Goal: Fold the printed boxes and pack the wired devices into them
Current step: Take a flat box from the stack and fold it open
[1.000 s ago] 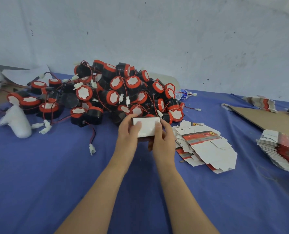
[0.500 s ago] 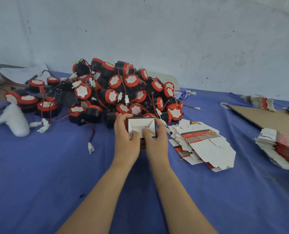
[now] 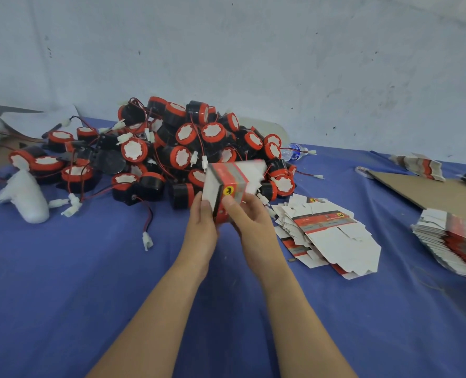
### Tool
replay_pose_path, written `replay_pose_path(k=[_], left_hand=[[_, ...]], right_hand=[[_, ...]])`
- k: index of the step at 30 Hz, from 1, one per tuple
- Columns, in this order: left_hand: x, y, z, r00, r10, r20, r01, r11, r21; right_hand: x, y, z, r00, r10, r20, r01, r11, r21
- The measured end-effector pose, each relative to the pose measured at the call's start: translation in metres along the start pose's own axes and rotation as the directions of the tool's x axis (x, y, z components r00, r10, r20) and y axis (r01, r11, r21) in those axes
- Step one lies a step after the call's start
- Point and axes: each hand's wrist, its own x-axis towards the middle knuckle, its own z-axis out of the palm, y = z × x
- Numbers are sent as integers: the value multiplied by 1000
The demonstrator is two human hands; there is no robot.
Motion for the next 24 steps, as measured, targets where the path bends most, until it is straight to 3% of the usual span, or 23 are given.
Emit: replay_pose_path(k=[3, 5, 7, 9, 10, 11, 14, 15, 17, 19, 20, 21, 23, 24], left_hand=[[-1, 5, -4, 997, 80, 15, -81, 993, 80], [2, 13, -8, 997, -68, -24, 65, 993, -94], [2, 15, -12, 977, -211, 12, 208, 952, -225], [1, 13, -11, 975, -222, 20, 222, 963, -153], [1, 11, -12, 978, -207, -20, 203, 973, -110], [2, 9, -13, 979, -191, -73, 185, 980, -78], [6, 2, -18, 976, -123, -178, 127, 992, 14], [5, 1, -19, 977, -92, -194, 103, 993, 50], [6, 0, -21, 973, -22, -229, 49, 992, 115], [7, -2, -20, 973, 2, -230, 28, 992, 127], [7, -2, -19, 979, 3, -204, 20, 994, 111], [6, -1, -17, 985, 6, -171, 11, 996, 94], [4, 2, -15, 993, 29, -110, -20, 997, 75], [3, 2, -15, 995, 42, -90, -35, 996, 82]], right_hand=[[1, 0, -1, 985, -167, 53, 175, 913, -367], [1, 2, -3, 964, -234, 126, 258, 710, -655], [0, 6, -3, 950, -212, 229, 306, 486, -819], [0, 11, 1, 945, -160, 284, 322, 318, -892], [-1, 11, 2, 944, -148, 296, 328, 290, -899], [-1, 12, 3, 944, -136, 301, 329, 306, -893], [-7, 10, 7, 957, -103, 271, 284, 526, -802], [-8, 8, 9, 957, -168, 237, 290, 570, -769], [-5, 5, 8, 914, -399, 73, 325, 611, -722], [-1, -1, 2, 851, -494, -180, 281, 716, -639], [2, -3, -3, 872, -403, -280, 196, 810, -553], [3, -5, -8, 928, -202, -312, 51, 901, -431], [5, -3, -17, 963, 189, -193, -223, 960, -171], [5, -1, -19, 955, 271, -122, -284, 952, -112]])
